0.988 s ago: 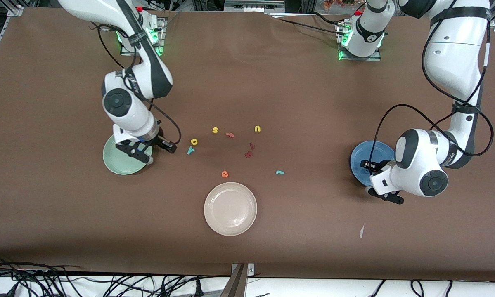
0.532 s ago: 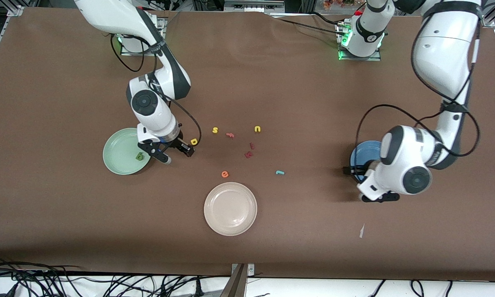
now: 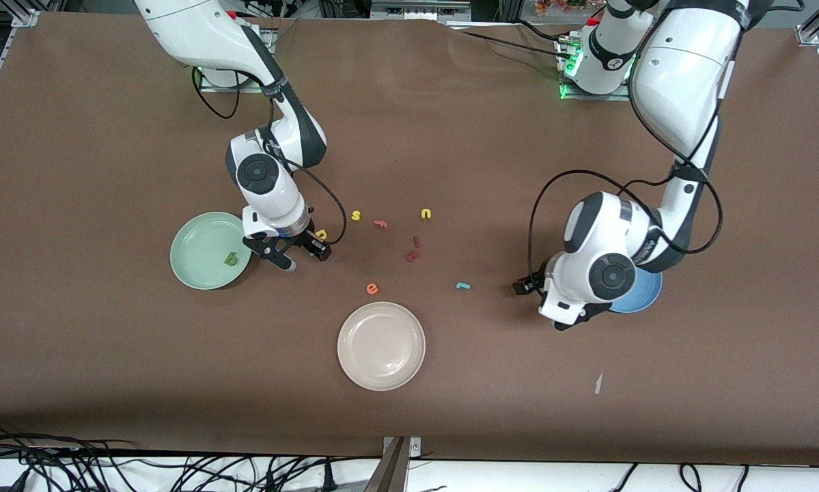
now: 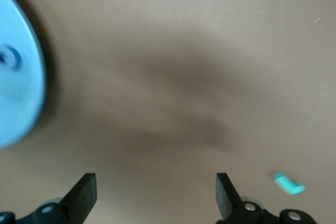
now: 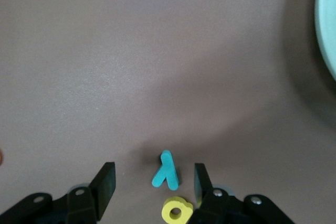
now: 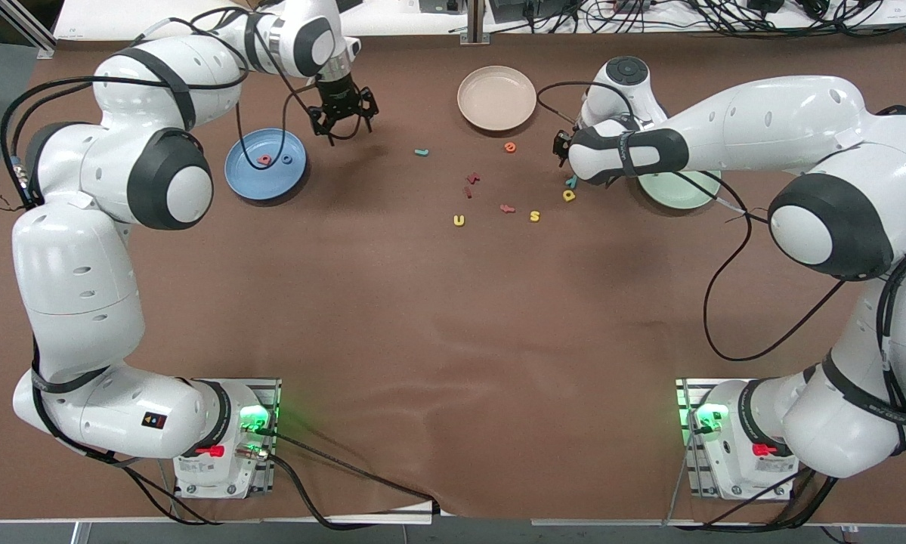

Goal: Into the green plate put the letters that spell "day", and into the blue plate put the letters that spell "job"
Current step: 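Grasp the cyan y with the right gripper, the cyan l with the left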

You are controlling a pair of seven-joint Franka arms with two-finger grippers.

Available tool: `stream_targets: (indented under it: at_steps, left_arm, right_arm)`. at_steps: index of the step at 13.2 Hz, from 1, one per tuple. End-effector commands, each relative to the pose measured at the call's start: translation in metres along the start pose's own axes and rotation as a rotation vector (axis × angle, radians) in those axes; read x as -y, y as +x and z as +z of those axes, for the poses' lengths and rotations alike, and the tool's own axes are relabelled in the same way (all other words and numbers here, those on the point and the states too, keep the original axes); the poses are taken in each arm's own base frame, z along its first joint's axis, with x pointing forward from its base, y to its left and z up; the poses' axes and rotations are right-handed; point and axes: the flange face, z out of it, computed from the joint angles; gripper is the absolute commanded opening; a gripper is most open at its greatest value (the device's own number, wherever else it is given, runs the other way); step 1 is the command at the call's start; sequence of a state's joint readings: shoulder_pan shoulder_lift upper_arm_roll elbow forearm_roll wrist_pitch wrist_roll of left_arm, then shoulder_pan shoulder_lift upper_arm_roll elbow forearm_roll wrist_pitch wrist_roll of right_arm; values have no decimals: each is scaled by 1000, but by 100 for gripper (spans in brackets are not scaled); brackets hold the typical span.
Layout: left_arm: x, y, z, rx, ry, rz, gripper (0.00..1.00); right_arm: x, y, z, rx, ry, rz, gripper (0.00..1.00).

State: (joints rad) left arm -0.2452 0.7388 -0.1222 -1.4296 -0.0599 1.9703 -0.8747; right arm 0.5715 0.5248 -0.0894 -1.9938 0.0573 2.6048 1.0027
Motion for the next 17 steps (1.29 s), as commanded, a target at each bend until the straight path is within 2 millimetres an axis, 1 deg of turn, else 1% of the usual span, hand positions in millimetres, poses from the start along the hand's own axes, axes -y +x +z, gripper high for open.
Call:
stream_targets:
  at_steps: [1, 2, 3, 4, 5, 6, 7, 9, 10, 11, 12, 13, 15, 16, 17]
  left_arm:
    - [-37, -28, -3, -28, -91, -194, 100]
    - [-46, -36, -4, -33, -122, -256, 100]
    - [-54, -44, -4, -37, -145, -325, 100]
    - [-66, -56, 5, -34, -160, -406, 100]
    - [-75, -63, 16, -39, -178, -487, 100]
    - [-83, -67, 31, -49, -193, -570, 100]
    - [-89, -71, 36, -68, -214, -611, 100]
    - [-90, -70, 49, -95, -205, -666, 100]
    - [-93, -75, 61, -99, -193, -697, 100]
    - [-95, -76, 68, -120, -189, -716, 100]
    - [-98, -78, 70, -133, -195, -727, 99]
    - [-102, -76, 72, -133, -202, -754, 97]
    - [-107, -71, 74, -130, -217, -803, 91]
    - [-109, -72, 77, -133, -215, -810, 88]
    - [-107, -68, 77, -139, -217, -816, 85]
  right_arm:
    - [-4, -3, 13, -13, 16, 11, 65]
    - [-6, -4, 16, -17, 20, 12, 65]
    - [-8, -6, 18, -19, 23, 10, 62]
    - [-10, -9, 20, -15, 18, 8, 61]
    - [-10, -11, 21, -14, 17, 8, 57]
    - [-9, -13, 21, -13, 17, 6, 55]
    - [-8, -16, 22, -13, 18, 12, 53]
    - [-5, -20, 22, -14, 21, 14, 50]
    - [-7, -21, 23, -15, 22, 14, 50]
    - [-7, -21, 23, -18, 26, 13, 48]
    - [-8, -22, 24, -17, 24, 13, 43]
    - [-9, -22, 24, -19, 27, 11, 41]
    - [-9, -22, 28, -20, 26, 10, 34]
    - [-9, -22, 29, -24, 31, 8, 30]
    - [-11, -23, 33, -24, 29, 5, 22]
